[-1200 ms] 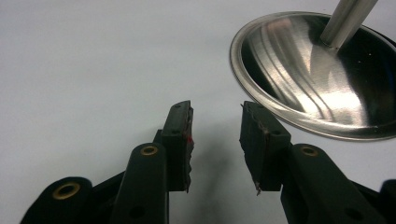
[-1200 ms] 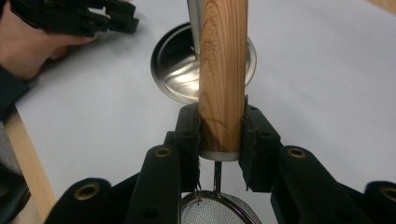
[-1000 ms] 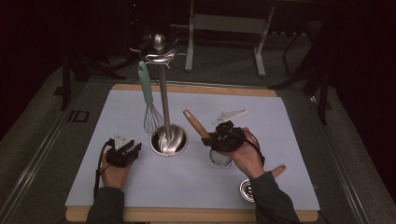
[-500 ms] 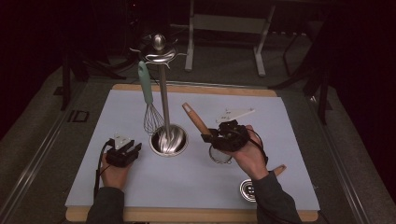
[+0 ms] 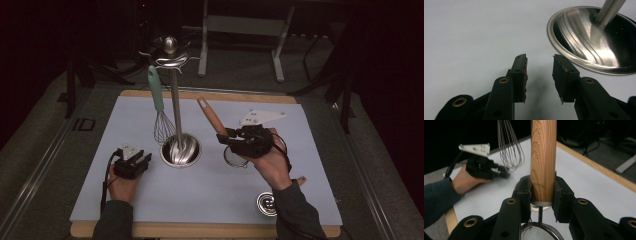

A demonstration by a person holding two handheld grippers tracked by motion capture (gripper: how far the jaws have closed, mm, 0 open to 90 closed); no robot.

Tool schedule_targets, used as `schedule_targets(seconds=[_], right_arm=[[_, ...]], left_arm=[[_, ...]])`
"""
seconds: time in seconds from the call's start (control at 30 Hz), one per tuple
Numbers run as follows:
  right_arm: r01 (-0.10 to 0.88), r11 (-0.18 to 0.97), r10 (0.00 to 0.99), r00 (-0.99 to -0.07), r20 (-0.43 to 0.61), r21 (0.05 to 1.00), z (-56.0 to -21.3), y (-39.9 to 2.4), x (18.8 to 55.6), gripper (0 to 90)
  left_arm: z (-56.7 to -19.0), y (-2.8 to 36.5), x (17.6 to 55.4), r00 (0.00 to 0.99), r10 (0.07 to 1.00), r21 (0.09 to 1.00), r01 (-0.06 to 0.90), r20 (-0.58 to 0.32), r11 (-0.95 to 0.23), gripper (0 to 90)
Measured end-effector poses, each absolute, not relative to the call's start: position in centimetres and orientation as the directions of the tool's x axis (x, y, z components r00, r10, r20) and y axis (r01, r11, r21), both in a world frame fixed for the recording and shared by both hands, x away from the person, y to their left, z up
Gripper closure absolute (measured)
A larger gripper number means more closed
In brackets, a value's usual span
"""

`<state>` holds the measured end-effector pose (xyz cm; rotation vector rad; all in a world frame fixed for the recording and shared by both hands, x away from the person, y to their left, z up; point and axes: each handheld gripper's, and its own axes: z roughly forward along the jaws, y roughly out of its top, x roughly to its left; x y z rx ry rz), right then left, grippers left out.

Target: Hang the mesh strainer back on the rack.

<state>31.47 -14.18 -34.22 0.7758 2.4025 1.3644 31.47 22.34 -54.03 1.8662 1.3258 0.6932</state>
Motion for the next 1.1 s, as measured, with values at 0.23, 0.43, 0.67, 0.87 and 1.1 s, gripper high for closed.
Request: schedule_targets(seconds=[0.23,0.43,0.67,0.87,1.1], right_arm=[[0.264,0.354,0.552,-0.834,0.028,0.897,-33.0,-14.3,31.3,71.1],[0.238,0.337,0.544,-0.839,0.018,0.911,-31.8,-13.7,31.3,71.2],[0.197,0.311,0.524,-0.852,0.005,0.930,-30.2,-13.3,31.2,71.2],[0.159,0.291,0.508,-0.861,-0.012,0.943,-28.5,-12.8,30.7,71.2],[0.145,0.299,0.491,-0.871,-0.022,0.943,-27.9,-11.7,30.6,71.2]], left_arm=[[-54.0,22.3,31.5,0.324,0.946,0.809,0.553,0.014,-0.201,63.9],[-54.0,22.3,31.5,0.323,0.946,0.809,0.552,0.014,-0.200,63.9],[-54.0,22.3,31.5,0.323,0.946,0.809,0.553,0.015,-0.201,63.9],[-54.0,22.3,31.5,0.324,0.946,0.808,0.553,0.016,-0.203,63.9],[-54.0,22.3,31.5,0.324,0.946,0.808,0.553,0.013,-0.201,63.8]])
